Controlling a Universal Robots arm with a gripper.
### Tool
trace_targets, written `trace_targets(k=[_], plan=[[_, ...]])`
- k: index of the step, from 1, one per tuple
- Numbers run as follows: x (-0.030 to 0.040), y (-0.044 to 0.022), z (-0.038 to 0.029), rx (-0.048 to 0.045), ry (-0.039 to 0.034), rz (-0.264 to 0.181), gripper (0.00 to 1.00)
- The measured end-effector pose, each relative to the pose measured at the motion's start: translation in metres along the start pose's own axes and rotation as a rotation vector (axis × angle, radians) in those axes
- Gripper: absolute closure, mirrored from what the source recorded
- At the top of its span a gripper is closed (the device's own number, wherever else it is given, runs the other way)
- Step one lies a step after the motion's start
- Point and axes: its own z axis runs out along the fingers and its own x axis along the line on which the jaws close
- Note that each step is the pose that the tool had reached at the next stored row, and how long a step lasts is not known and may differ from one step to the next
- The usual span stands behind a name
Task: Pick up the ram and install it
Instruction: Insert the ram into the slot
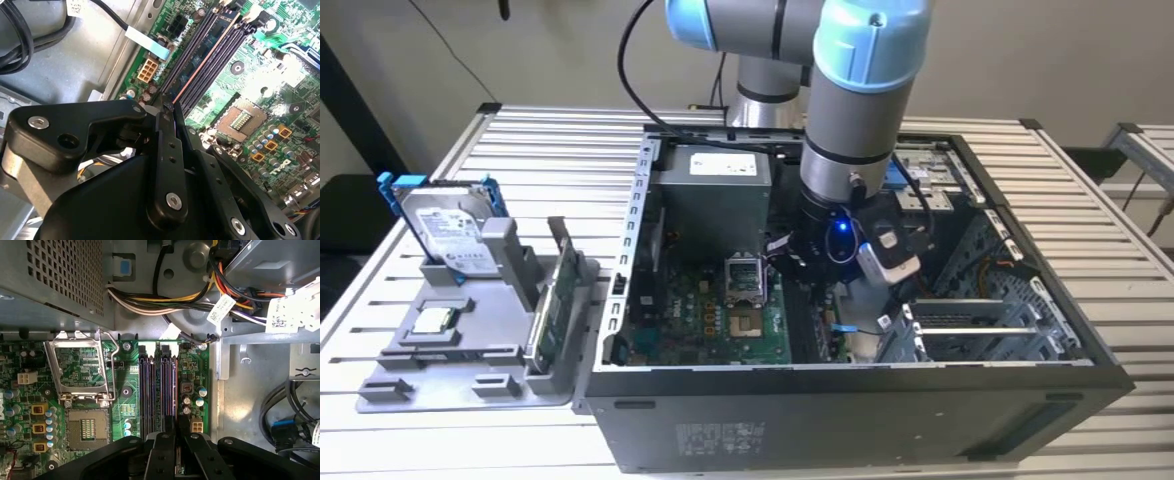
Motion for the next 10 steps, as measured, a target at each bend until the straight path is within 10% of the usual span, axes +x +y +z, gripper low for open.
trace_targets(k=[10], plan=[[-0.0006, 0.0000, 0.0003, -0.0001, 0.0000, -0.006, 0.86]])
